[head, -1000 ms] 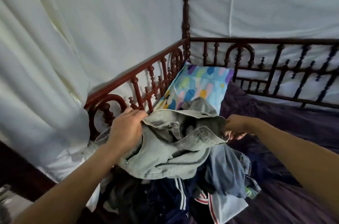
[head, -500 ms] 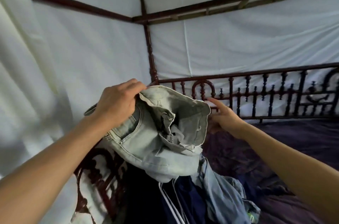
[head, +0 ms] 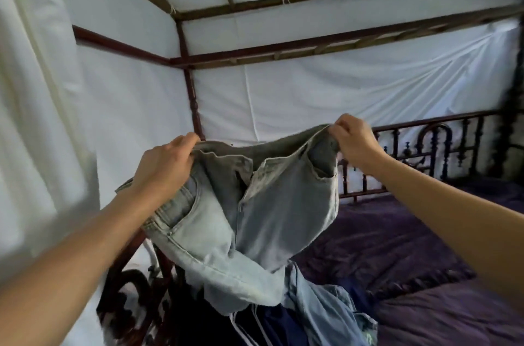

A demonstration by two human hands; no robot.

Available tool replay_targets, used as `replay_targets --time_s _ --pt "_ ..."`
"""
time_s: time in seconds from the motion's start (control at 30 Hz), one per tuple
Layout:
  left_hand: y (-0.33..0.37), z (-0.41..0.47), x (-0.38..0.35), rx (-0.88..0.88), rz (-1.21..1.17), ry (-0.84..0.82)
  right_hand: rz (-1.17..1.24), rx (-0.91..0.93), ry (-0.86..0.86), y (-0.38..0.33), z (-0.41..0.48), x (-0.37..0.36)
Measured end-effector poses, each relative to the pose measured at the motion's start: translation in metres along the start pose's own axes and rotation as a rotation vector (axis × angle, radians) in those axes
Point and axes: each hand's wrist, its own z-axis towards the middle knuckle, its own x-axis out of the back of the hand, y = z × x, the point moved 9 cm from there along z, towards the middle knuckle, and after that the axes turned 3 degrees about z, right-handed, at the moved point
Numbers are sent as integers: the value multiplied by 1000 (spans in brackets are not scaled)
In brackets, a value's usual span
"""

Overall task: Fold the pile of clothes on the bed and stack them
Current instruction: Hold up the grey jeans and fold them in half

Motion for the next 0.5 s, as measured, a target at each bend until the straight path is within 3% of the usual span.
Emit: replay_targets --time_s 0.2,0.33,0.4,0.5 --pt "16 42 -7 -13 84 -151 -284 112 223 -66 22 82" --pt "30 93 17 -18 66 -81 -406 282 360 -132 38 149" --pt "26 126 34 -22 -57 -51 -463 355 451 -169 45 185" --pt "20 166 41 -41 -277 -155 -507 401 560 -211 48 234"
